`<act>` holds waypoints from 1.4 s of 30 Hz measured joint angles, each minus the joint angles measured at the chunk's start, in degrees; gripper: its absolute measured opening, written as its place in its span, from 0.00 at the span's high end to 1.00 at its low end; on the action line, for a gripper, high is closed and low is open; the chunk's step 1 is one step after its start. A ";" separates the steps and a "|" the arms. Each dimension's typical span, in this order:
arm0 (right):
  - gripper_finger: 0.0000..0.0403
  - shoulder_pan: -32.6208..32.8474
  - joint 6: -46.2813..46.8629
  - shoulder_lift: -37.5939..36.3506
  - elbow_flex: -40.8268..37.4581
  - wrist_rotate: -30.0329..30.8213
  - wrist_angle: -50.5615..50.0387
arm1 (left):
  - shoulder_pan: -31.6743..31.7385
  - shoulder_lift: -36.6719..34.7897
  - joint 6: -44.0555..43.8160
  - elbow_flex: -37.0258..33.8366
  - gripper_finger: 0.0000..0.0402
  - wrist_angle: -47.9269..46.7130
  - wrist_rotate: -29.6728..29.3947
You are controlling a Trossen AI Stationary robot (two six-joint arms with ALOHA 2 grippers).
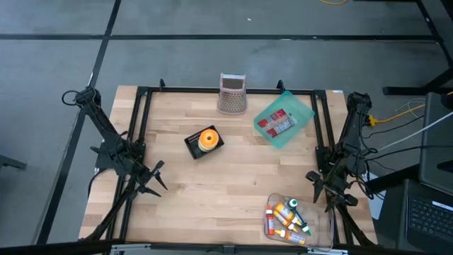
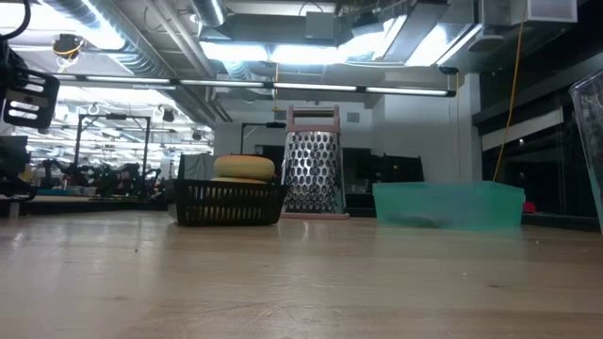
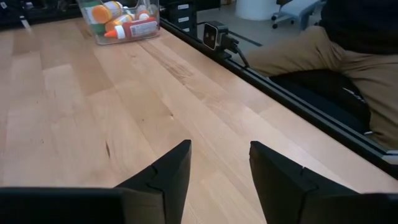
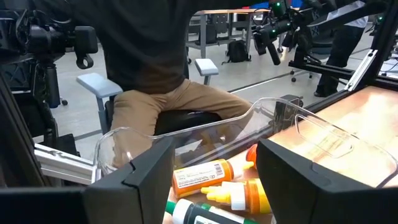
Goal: Pick & Place Food Item
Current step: Return to Home Position
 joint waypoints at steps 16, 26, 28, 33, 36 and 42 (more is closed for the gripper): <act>0.45 0.02 0.00 -3.24 0.02 -0.02 -0.41 | 15.58 -9.07 0.00 0.00 0.60 -0.37 5.13; 0.45 -3.60 -0.04 -2.30 0.04 -2.88 -3.47 | 32.11 -25.70 -0.02 -0.02 0.60 -0.09 5.23; 0.45 -6.07 -0.04 -2.21 0.04 -4.80 -3.99 | 35.35 -25.58 0.12 -0.04 0.60 2.07 4.77; 0.45 -13.90 -0.04 -2.72 0.04 -10.31 -4.96 | 39.75 -25.62 0.02 -0.04 0.60 6.20 3.27; 0.45 -20.11 -0.05 -3.69 0.04 -11.02 -4.98 | 41.34 -25.62 -0.02 -0.04 0.61 6.77 2.77; 0.45 -30.93 -0.04 -9.45 0.04 -10.75 -4.88 | 45.28 -25.62 0.04 -0.04 0.60 5.89 2.80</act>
